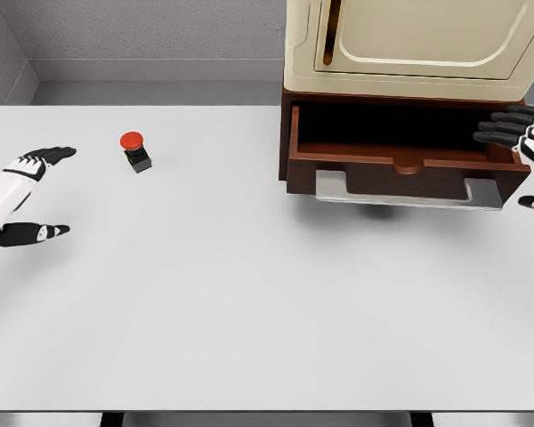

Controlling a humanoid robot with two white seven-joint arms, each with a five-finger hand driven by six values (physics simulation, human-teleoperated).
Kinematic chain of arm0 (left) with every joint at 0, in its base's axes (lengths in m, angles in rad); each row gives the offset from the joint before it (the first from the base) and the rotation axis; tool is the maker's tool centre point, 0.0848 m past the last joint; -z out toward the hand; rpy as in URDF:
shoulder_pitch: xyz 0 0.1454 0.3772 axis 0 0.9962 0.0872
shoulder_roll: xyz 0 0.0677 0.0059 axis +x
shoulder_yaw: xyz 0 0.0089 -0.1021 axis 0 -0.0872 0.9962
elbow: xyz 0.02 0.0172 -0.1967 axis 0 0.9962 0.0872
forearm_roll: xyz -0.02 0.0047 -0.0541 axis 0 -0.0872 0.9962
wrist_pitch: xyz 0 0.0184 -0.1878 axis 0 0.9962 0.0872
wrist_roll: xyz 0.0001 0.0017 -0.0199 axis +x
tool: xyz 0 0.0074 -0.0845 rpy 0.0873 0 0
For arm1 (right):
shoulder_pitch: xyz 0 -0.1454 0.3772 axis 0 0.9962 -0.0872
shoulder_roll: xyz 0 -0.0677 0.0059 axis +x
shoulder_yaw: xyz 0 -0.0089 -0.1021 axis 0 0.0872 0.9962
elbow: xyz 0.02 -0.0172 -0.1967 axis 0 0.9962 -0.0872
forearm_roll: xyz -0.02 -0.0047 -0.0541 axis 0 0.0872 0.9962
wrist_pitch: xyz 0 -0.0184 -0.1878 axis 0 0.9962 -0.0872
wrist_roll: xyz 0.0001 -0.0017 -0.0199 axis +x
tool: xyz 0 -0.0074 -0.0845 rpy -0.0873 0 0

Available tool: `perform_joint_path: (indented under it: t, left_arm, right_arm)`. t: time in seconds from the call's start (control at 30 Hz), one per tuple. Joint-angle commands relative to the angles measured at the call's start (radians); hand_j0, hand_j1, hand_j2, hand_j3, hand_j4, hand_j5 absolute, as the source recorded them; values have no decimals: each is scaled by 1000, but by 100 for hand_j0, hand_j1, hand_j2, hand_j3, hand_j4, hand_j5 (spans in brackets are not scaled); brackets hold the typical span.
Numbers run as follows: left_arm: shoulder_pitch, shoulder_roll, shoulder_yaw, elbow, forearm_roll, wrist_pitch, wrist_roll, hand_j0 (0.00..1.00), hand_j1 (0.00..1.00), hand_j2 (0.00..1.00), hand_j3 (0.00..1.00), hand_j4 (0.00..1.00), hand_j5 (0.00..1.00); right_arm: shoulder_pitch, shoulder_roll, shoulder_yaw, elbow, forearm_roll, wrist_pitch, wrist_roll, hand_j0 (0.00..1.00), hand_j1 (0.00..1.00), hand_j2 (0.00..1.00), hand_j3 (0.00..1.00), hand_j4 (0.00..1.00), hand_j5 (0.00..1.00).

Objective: Put the switch into the drawer with left arm, and close the drawer with right arm

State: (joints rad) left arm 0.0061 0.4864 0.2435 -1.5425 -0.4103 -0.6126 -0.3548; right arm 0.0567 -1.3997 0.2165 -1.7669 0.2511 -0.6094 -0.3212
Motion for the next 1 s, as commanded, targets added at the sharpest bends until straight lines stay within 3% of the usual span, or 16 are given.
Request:
perform_joint_path:
  t: [0.0, 0.13, 0.2, 0.3, 0.37, 0.47, 0.57, 0.7, 0.83, 0.97]
  left_arm:
    - [0, -2, 0, -1, 4, 2, 0, 100, 100, 100, 100, 100, 100]
    - [-2, -2, 0, -2, -2, 2, 0, 100, 100, 100, 100, 100, 100]
    - [-20, -2, -59, -17, -22, 2, 0, 100, 100, 100, 100, 100, 100]
    - [-175, -2, -227, -30, -18, 2, 0, 100, 100, 100, 100, 100, 100]
    - [-235, 0, -282, -13, 73, 2, 0, 100, 100, 100, 100, 100, 100]
    - [-325, -2, -362, 105, 241, 2, 0, 100, 100, 100, 100, 100, 100]
    - [-419, -22, -395, 268, 327, 90, 0, 100, 100, 100, 100, 100, 100]
    - [-537, -55, -466, 530, 334, 120, 0, 100, 100, 100, 100, 100, 100]
    - [-543, -65, -468, 593, 331, 120, -1, 100, 100, 100, 100, 100, 100]
    - [-543, -63, -458, 596, 352, 120, 0, 100, 100, 100, 100, 100, 100]
  right_arm:
    - [0, 7, 0, 0, -12, -2, -4, 100, 100, 100, 100, 100, 100]
    - [-5, 4, -3, 0, -12, -2, 4, 100, 100, 100, 100, 100, 100]
    - [-6, 7, -3, 0, -12, -2, -1, 100, 100, 100, 100, 100, 100]
    - [-11, 34, -3, 0, -12, -2, 2, 100, 100, 100, 100, 100, 100]
    - [-12, 56, -3, 0, -10, -2, 7, 100, 100, 100, 100, 100, 100]
    - [-14, 88, -3, 0, -10, -2, 8, 100, 100, 100, 100, 100, 100]
    - [-14, 96, -2, 0, -12, -2, 10, 100, 100, 100, 100, 100, 100]
    - [-12, 96, -2, 0, -12, -2, 13, 100, 100, 100, 100, 100, 100]
    - [-11, 93, -2, 0, -10, -2, 13, 100, 100, 100, 100, 100, 100]
    - [-6, 93, 1, 0, -9, -2, 13, 100, 100, 100, 100, 100, 100]
